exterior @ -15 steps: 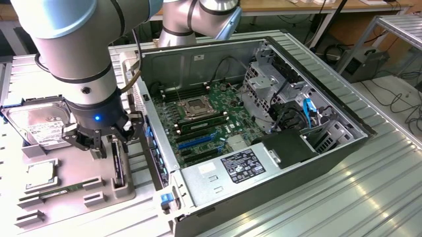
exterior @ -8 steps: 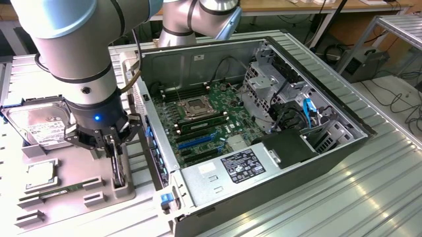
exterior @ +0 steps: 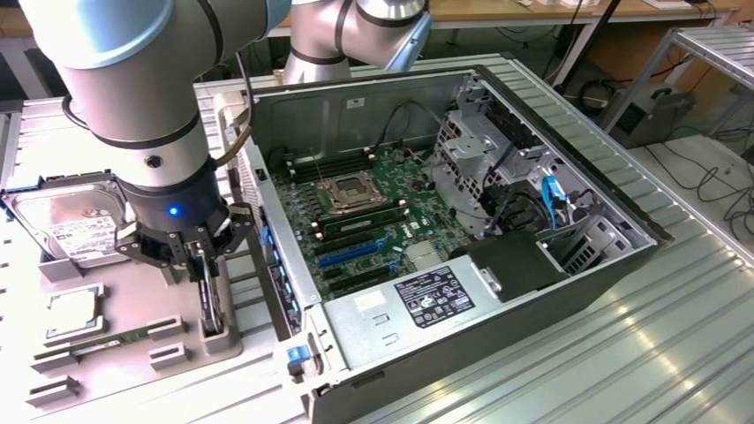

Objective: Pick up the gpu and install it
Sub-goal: 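Pick up the gpu and move the gpu toward the slot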

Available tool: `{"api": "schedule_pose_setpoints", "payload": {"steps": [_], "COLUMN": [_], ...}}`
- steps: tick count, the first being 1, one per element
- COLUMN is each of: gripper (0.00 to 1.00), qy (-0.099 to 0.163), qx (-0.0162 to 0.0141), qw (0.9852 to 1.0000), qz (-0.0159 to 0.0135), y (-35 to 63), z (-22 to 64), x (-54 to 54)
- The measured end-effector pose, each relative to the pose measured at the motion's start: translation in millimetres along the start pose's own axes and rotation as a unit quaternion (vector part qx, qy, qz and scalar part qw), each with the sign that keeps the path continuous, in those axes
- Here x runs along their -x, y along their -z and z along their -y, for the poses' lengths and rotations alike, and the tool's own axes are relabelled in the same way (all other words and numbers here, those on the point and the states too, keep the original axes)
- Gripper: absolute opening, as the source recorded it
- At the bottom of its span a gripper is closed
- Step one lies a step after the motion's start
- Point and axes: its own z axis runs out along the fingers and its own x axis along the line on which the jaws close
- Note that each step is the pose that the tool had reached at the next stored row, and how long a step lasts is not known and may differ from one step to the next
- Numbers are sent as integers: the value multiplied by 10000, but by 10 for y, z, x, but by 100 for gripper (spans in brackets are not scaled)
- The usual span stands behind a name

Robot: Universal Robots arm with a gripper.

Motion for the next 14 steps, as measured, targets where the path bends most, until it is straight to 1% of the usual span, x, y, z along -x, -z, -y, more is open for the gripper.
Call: {"api": "schedule_pose_setpoints", "payload": {"steps": [14], "gripper": [26], "qy": [0], "qx": [0], "qw": [10000], "qz": [-1], "y": [43], "z": [0], "x": [1]}}
